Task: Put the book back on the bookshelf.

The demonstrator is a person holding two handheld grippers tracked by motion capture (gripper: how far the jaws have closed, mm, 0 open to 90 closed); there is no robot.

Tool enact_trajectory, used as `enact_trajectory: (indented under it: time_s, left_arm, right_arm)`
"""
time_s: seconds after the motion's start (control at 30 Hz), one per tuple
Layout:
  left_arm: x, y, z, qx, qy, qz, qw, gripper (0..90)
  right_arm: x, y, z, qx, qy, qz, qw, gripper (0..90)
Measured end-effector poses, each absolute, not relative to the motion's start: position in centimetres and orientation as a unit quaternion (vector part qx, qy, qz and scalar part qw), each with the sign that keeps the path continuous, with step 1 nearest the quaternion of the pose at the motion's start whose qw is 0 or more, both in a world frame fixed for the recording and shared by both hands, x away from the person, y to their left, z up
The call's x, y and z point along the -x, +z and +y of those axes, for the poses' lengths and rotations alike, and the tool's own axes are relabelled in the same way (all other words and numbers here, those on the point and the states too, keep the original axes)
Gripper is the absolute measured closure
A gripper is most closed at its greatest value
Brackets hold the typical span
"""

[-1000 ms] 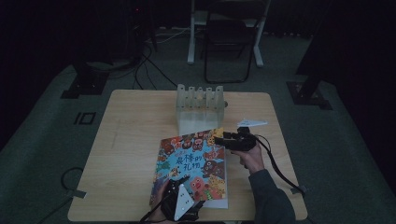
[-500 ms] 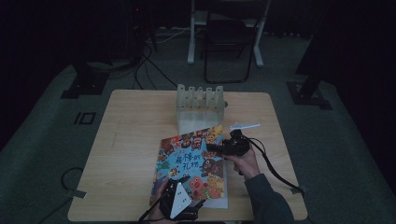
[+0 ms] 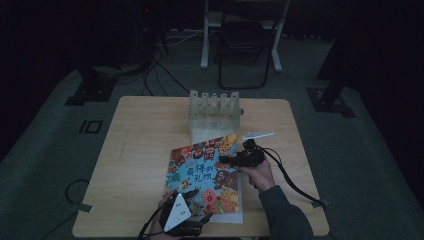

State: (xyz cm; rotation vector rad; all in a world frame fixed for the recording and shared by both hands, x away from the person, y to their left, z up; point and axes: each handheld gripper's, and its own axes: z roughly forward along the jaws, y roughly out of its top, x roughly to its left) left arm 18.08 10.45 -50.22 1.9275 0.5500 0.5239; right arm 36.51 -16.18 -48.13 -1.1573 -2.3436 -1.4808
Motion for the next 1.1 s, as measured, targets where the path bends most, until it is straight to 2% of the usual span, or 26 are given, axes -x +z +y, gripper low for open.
enact_trajectory:
  time_s: [0.07, 0.3, 0.47, 0.57, 0.6, 0.87, 0.93, 1.1]
  left_arm:
    - [-18.6, -50.0, 11.4, -0.794, 0.217, 0.245, 0.513, 21.9]
    - [-20.3, -50.3, 14.3, -0.784, 0.212, 0.300, 0.500, 33.8]
    - [-21.3, -50.5, 16.2, -0.767, 0.202, 0.333, 0.511, 37.4]
    - [-22.0, -50.7, 17.1, -0.763, 0.208, 0.362, 0.494, 38.4]
    - [-22.2, -50.8, 17.4, -0.760, 0.200, 0.366, 0.498, 41.0]
    - [-23.3, -51.2, 19.9, -0.726, 0.155, 0.394, 0.542, 41.0]
    - [-23.6, -51.2, 20.5, -0.713, 0.145, 0.398, 0.559, 38.5]
    - [-23.7, -51.3, 20.8, -0.709, 0.162, 0.398, 0.559, 34.5]
  right_arm:
    - [-36.5, -48.1, -16.2, 0.385, -0.493, -0.777, 0.071, 63.3]
    - [-36.4, -48.0, -16.2, 0.381, -0.502, -0.773, 0.070, 65.7]
    - [-36.2, -47.8, -16.2, 0.375, -0.503, -0.776, 0.062, 65.6]
    - [-36.1, -47.8, -16.3, 0.373, -0.504, -0.777, 0.060, 65.6]
    - [-36.1, -47.8, -16.3, 0.372, -0.504, -0.777, 0.059, 65.6]
    - [-35.5, -47.5, -16.3, 0.363, -0.511, -0.778, 0.047, 65.7]
    - [-35.1, -47.1, -16.6, 0.359, -0.511, -0.780, 0.039, 65.7]
    - [-34.7, -46.8, -16.8, 0.351, -0.516, -0.781, 0.029, 65.7]
